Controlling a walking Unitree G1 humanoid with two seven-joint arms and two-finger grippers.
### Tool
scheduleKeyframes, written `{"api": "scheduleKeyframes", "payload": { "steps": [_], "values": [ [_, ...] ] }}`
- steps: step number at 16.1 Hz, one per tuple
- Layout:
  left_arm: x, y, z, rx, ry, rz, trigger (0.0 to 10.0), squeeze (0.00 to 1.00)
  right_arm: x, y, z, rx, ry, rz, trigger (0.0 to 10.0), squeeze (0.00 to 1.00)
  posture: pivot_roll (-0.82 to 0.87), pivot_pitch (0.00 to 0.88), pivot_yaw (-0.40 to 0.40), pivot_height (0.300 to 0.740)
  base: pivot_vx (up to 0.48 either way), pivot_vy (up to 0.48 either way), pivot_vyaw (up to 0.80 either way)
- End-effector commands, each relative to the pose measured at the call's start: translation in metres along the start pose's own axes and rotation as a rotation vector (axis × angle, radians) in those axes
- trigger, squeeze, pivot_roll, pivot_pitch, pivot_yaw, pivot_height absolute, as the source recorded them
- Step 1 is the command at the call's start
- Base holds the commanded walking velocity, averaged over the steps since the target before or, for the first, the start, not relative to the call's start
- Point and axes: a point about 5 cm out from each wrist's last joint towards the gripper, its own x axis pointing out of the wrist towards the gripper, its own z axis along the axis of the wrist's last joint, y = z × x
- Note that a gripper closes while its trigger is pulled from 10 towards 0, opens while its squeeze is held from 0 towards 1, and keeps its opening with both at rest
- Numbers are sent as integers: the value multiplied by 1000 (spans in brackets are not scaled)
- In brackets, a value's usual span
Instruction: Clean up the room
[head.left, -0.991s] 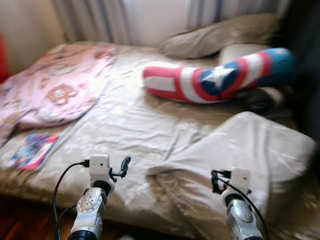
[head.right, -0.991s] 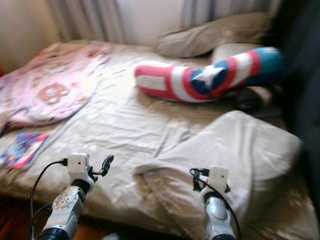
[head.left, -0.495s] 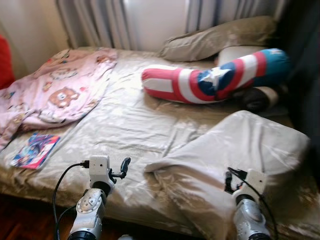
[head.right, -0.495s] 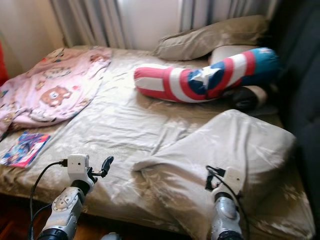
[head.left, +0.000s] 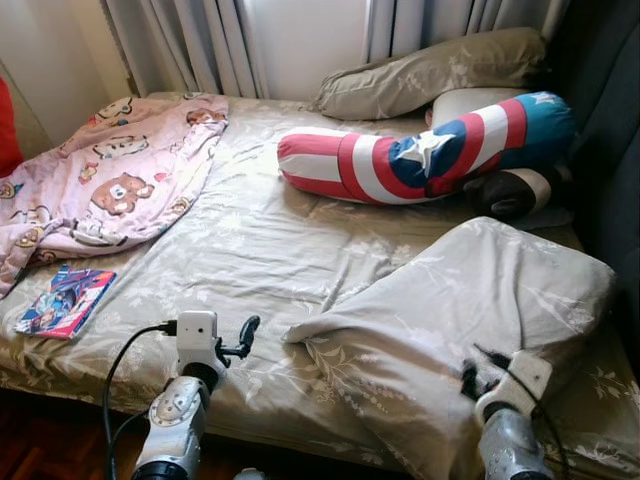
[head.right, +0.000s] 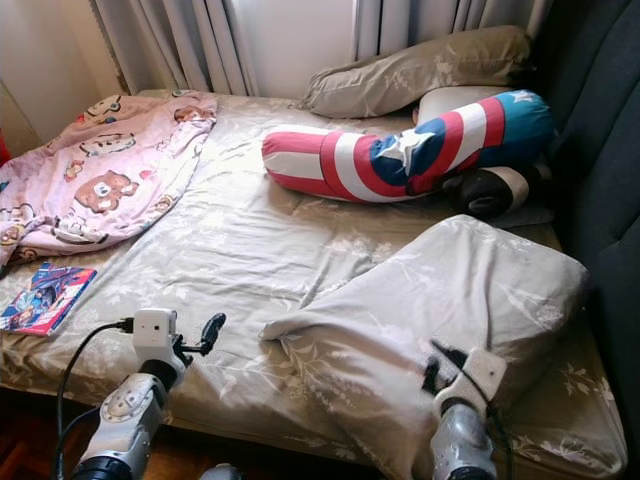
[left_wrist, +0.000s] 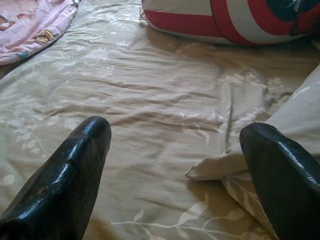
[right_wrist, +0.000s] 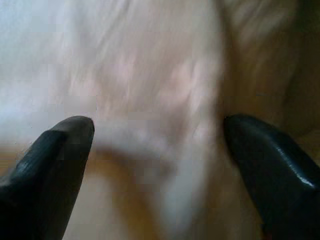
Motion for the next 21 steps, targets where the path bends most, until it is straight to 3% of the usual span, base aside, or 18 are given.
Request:
{"api": "scheduleKeyframes", "payload": {
  "steps": [1,4,6,11,17,18,21],
  "values": [
    [1,1,2,14,8,-8,10000,0,-2,-1,-10,-20,46,1,10000,0,36,0,19,656,0,0,0],
    [0,3,2,30,14,-16,10000,0,-6,-7,-24,49,111,-25,10000,0,45,18,28,656,0,0,0],
    [-1,4,2,73,17,-39,10000,0,-10,-2,-37,35,194,34,10000,0,45,30,38,656,0,0,0],
    [0,5,6,99,17,-58,10000,0,-15,2,-52,51,281,69,10000,0,52,42,54,656,0,0,0],
    [2,5,9,115,15,-77,10000,0,-26,-3,-76,36,373,44,10000,0,64,25,63,656,0,0,0],
    [2,5,8,114,15,-79,10000,0,-27,-3,-79,36,380,45,0,0,63,23,63,656,0,0,0],
    [2,3,8,113,16,-84,10000,0,-28,-3,-81,14,387,56,0,0,63,10,60,656,0,0,0]
  ]
}}
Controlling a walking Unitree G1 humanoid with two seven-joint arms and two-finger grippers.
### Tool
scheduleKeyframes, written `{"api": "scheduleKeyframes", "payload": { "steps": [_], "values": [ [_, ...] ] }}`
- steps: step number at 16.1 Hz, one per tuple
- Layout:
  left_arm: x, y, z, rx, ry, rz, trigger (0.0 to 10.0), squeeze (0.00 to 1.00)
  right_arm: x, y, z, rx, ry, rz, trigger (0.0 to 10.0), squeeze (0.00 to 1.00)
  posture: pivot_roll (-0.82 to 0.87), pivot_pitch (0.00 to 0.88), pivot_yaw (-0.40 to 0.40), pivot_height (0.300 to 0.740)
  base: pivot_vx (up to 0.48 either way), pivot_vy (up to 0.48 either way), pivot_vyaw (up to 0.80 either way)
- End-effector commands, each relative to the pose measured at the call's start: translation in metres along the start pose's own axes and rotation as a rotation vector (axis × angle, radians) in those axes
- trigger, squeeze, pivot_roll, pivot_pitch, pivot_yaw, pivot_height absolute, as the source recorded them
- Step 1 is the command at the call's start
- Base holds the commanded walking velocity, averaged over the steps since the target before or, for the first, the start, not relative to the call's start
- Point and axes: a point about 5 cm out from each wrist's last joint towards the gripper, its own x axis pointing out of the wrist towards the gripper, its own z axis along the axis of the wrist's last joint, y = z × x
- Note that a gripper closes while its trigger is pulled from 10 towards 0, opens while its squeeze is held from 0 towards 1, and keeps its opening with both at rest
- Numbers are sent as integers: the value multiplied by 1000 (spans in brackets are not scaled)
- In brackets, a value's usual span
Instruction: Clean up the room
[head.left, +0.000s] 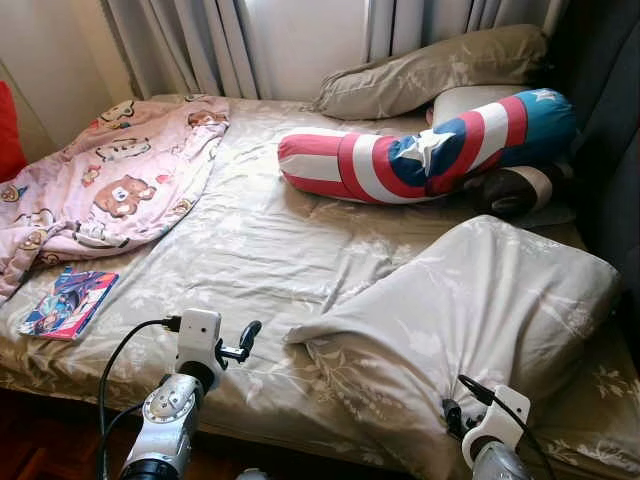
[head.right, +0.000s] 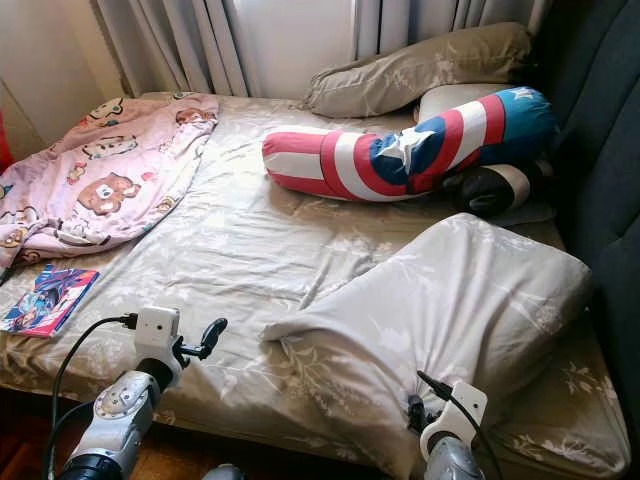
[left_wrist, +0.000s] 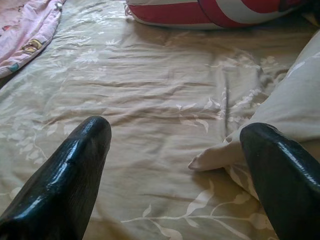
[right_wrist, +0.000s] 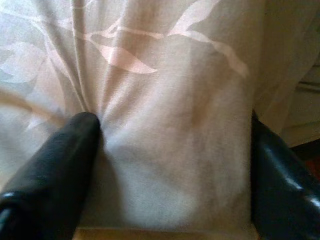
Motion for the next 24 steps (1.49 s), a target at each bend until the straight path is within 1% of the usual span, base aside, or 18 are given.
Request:
{"api": "scheduleKeyframes", "payload": {
  "steps": [1,7,12,17,22,24],
  "values": [
    [2,0,5,14,-16,-12,10000,0,-7,1,-39,-20,163,0,0,0,64,7,59,656,0,0,0],
    [4,4,9,21,-23,1,10000,0,-8,5,-41,-66,162,21,0,0,64,0,62,656,0,0,0],
    [5,1,9,19,-25,-3,10000,0,-7,4,-40,-77,161,13,0,0,64,6,64,656,0,0,0],
    [5,1,9,13,-28,2,10000,0,-7,3,-40,-90,157,8,0,0,64,15,65,656,0,0,0],
    [6,3,10,18,-28,16,10000,0,-6,-1,-35,-93,139,-29,0,0,66,17,65,656,0,0,0],
    [6,1,10,17,-32,21,10000,0,-6,-6,-30,-81,124,-53,0,0,61,18,68,656,0,0,0]
  ]
}}
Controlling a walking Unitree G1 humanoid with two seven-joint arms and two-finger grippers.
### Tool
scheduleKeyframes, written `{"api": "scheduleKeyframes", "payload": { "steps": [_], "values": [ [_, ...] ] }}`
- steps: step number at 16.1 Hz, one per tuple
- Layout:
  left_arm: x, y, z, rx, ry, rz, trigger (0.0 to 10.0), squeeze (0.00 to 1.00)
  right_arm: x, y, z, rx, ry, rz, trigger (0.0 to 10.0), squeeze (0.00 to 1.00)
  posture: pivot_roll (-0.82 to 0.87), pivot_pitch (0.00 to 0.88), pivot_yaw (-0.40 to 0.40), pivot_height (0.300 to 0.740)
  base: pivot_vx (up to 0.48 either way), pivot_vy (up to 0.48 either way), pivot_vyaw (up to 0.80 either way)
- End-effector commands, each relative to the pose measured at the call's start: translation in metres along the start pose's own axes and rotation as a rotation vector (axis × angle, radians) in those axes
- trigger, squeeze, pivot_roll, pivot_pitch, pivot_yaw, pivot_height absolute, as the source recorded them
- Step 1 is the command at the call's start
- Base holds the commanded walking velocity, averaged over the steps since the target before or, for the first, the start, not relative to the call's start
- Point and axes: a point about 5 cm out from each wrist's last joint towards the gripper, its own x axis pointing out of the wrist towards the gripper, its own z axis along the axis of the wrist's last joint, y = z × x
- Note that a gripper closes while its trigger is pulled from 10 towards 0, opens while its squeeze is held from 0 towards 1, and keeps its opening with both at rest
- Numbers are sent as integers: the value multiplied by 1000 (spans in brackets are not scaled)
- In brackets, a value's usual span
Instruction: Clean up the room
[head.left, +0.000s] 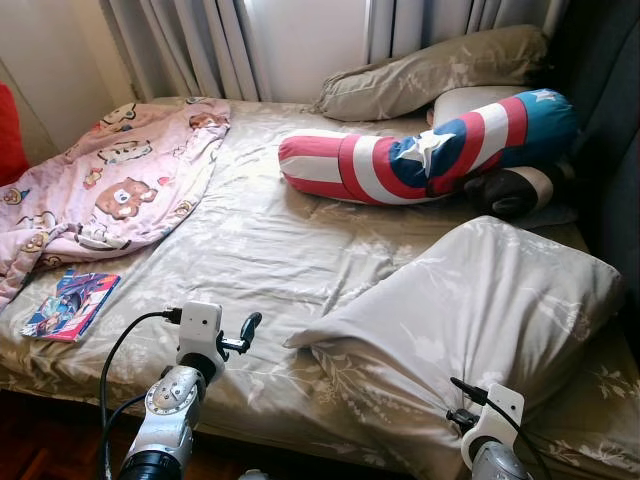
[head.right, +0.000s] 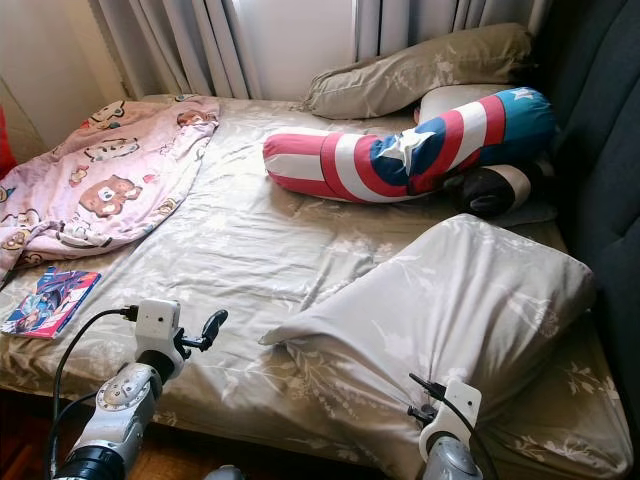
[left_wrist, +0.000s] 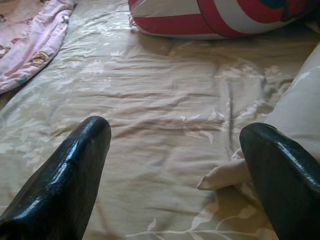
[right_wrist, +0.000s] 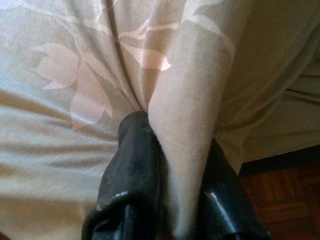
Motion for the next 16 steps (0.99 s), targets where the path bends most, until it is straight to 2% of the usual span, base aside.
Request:
{"api": "scheduleKeyframes", "payload": {
  "steps": [1,5,6,8,9,13,16],
  "values": [
    [0,1,1,9,-5,3,10000,0,-5,-6,-27,12,109,-32,0,0,60,19,67,656,0,0,0],
    [0,1,1,14,-6,13,10000,0,-3,-37,-1,33,18,-162,0,0,52,20,63,656,0,0,0],
    [1,0,1,14,-5,11,10000,0,-3,-57,16,33,-38,-229,0,0,49,20,62,656,0,0,0],
    [0,0,-1,12,-1,11,10000,0,-8,-86,43,14,-127,-322,0,0,34,19,61,656,0,0,0],
    [0,-1,-1,11,2,10,10000,0,-13,-105,62,4,-184,-386,0,0,33,19,60,656,0,0,0],
    [0,-4,-2,6,5,5,10000,0,-38,-159,122,-64,-360,-591,0,0,19,19,62,656,0,0,0],
    [0,-2,-3,6,8,8,10000,0,-73,-205,157,-78,-469,-810,0,0,15,21,63,656,0,0,0]
  ]
}}
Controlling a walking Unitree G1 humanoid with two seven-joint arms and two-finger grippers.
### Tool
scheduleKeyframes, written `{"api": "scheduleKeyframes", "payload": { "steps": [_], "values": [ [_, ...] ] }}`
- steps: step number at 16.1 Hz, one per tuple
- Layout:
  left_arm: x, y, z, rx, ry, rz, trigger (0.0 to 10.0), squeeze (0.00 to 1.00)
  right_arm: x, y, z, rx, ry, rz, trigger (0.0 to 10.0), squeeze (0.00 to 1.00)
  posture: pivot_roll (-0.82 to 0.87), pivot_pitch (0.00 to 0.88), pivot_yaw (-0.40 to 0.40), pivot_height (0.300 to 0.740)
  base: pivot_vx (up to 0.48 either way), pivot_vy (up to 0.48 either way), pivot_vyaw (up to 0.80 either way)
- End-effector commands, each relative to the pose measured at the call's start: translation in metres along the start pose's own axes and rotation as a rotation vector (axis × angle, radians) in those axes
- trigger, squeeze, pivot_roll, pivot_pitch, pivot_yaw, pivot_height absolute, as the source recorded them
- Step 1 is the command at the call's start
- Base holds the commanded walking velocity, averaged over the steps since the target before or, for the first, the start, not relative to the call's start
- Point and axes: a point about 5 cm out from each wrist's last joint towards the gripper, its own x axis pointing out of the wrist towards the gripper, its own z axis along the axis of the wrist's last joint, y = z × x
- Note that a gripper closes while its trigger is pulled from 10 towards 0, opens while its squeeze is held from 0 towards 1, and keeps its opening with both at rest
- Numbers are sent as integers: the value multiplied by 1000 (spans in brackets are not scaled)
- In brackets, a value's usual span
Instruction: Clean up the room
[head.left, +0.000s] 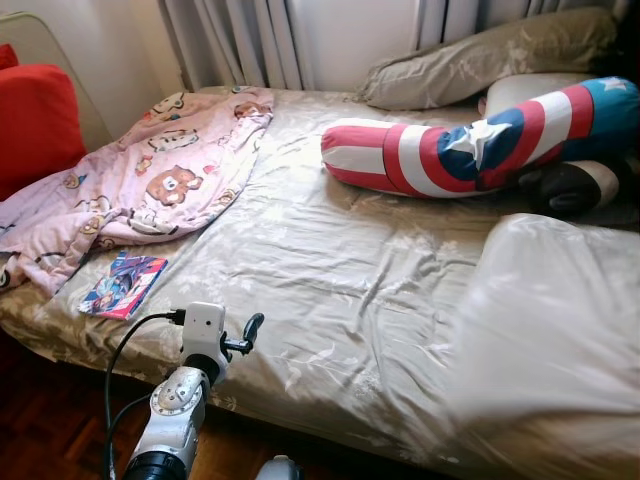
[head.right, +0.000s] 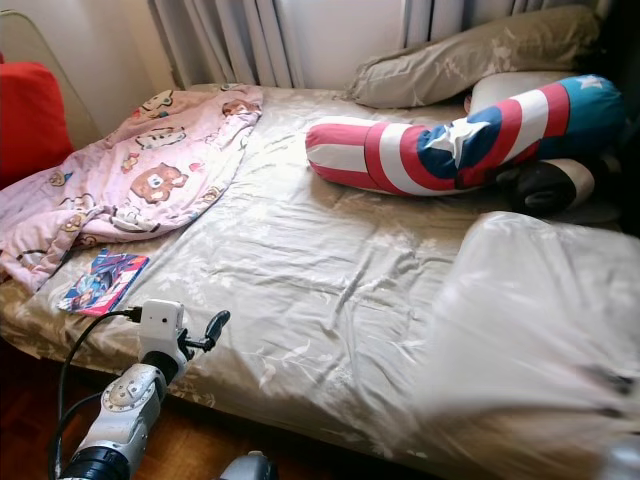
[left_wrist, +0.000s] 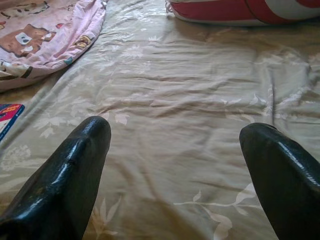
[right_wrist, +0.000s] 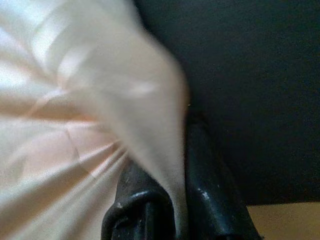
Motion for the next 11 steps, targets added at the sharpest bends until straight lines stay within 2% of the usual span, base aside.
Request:
{"api": "scheduleKeyframes", "payload": {
  "steps": [1,2,3,5,6,7,8,9,11],
  "values": [
    [-1,3,-1,13,6,-1,10000,0,9,-33,33,44,-121,-147,0,0,8,24,64,656,0,0,0],
    [-2,3,-2,13,9,-3,10000,0,11,-44,37,23,-126,-181,0,0,3,23,64,656,0,0,0],
    [-2,2,-3,12,12,-5,10000,0,11,-47,36,-9,-116,-187,10000,0,3,24,64,656,0,0,0],
    [-2,0,-5,9,19,-11,10000,0,10,-39,32,-13,-108,-149,10000,0,2,24,65,656,0,0,0],
    [-2,-3,-7,7,28,-24,10000,0,7,-23,24,-18,-99,-107,10000,0,2,24,65,656,0,0,0],
    [-2,-4,-7,7,29,-26,10000,0,6,-21,22,-10,-95,-99,10000,0,5,23,73,656,0,0,0],
    [-2,-5,-7,6,28,-30,10000,0,4,-15,18,-7,-91,-92,10000,392,6,23,73,656,0,0,0],
    [-2,-6,-7,5,28,-33,10000,0,2,-9,17,-6,-100,-87,10000,875,13,22,70,656,0,0,0],
    [-1,-5,-6,2,31,-33,10000,0,2,-8,21,-35,-127,-110,10000,851,13,20,64,656,0,0,0]
  ]
}}
